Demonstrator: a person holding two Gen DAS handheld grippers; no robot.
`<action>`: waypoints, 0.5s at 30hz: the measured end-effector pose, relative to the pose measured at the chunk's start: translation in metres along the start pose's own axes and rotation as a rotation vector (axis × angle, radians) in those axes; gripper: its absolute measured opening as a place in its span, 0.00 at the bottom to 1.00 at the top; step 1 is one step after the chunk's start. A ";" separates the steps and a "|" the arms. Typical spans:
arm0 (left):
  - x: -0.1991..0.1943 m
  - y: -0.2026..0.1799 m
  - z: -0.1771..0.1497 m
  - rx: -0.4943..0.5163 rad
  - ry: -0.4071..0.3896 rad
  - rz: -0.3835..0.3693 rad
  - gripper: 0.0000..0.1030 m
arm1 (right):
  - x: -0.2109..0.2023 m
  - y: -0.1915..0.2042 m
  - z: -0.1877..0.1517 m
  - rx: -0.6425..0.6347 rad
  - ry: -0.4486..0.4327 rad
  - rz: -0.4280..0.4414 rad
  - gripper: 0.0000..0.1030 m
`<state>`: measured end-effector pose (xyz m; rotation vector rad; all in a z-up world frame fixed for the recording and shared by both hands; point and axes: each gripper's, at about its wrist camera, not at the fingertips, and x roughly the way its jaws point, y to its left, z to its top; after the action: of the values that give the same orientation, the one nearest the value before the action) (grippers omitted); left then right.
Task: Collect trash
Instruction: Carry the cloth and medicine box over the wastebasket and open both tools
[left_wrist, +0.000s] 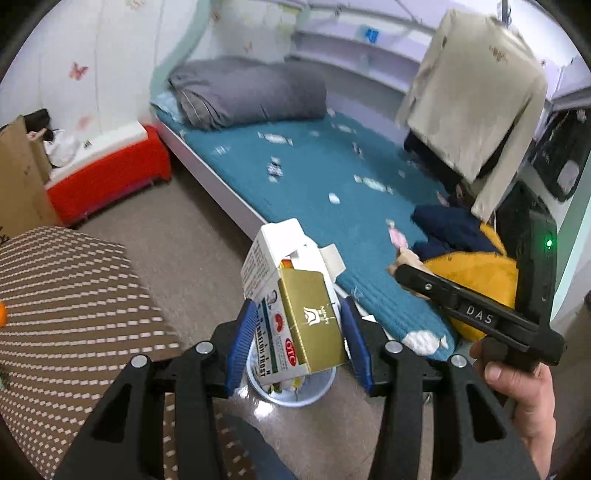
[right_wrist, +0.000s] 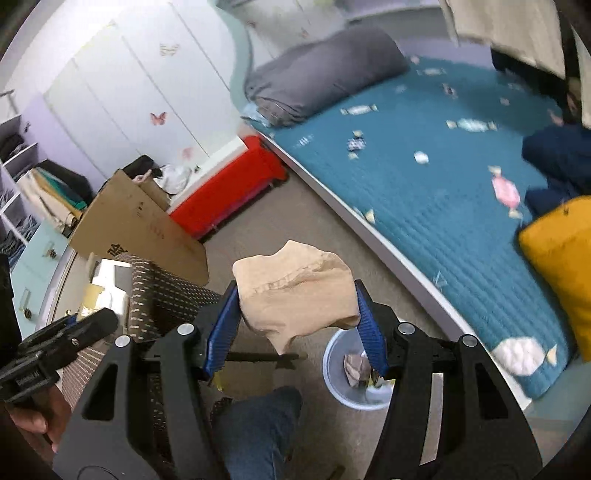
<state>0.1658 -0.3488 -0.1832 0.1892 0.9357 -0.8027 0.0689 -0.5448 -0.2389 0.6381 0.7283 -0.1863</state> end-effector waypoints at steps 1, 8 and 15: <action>0.012 -0.003 0.000 0.007 0.021 0.002 0.45 | 0.003 -0.007 -0.003 0.012 0.011 -0.001 0.57; 0.073 -0.018 0.000 0.036 0.149 -0.003 0.45 | 0.034 -0.034 -0.011 0.092 0.082 -0.005 0.58; 0.129 -0.027 -0.001 0.034 0.299 -0.059 0.54 | 0.067 -0.054 -0.014 0.160 0.152 -0.006 0.62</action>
<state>0.1898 -0.4357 -0.2798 0.3187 1.2140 -0.8591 0.0903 -0.5758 -0.3180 0.8089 0.8670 -0.2042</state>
